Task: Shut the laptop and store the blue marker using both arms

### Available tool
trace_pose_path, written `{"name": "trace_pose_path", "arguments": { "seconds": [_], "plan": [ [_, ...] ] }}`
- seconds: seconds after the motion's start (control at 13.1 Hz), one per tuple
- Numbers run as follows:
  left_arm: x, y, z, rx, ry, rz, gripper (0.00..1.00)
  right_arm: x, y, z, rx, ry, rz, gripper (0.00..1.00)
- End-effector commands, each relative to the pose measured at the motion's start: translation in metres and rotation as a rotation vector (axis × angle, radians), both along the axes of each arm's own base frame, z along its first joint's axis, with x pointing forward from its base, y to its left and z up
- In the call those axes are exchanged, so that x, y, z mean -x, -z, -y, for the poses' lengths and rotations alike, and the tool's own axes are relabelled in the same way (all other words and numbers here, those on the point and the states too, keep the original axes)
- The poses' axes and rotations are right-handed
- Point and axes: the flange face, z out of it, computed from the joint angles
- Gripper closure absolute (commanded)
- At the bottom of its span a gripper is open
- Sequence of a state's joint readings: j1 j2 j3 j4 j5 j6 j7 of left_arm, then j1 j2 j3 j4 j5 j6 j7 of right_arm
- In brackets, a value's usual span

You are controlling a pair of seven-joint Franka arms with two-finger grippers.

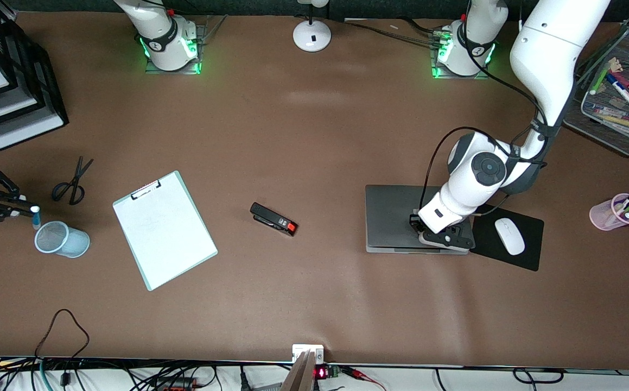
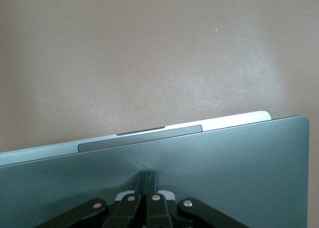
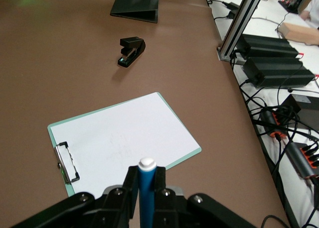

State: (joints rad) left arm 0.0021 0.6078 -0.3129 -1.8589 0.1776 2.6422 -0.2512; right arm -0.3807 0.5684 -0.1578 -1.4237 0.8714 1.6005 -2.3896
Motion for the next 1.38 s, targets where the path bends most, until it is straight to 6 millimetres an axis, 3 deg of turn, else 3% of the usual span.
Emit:
{"name": "trace_pose_path", "arguments": {
  "seconds": [0.0, 0.54, 0.84, 1.3],
  "plan": [
    [-0.009, 0.014, -0.001, 0.006, 0.022, 0.043, 1.00, -0.013, 0.002, 0.011, -0.041, -0.040, 0.065, 0.95],
    [-0.017, 0.027, -0.001, -0.013, 0.052, 0.054, 1.00, -0.018, 0.054, 0.018, -0.059, -0.087, 0.062, 0.95],
    [-0.018, 0.039, -0.008, -0.022, 0.046, 0.049, 1.00, -0.022, 0.065, 0.026, -0.045, -0.087, 0.080, 0.95],
    [-0.018, 0.041, -0.011, -0.026, 0.044, 0.060, 1.00, -0.018, 0.099, 0.032, -0.059, -0.069, 0.043, 0.95]
  ]
}}
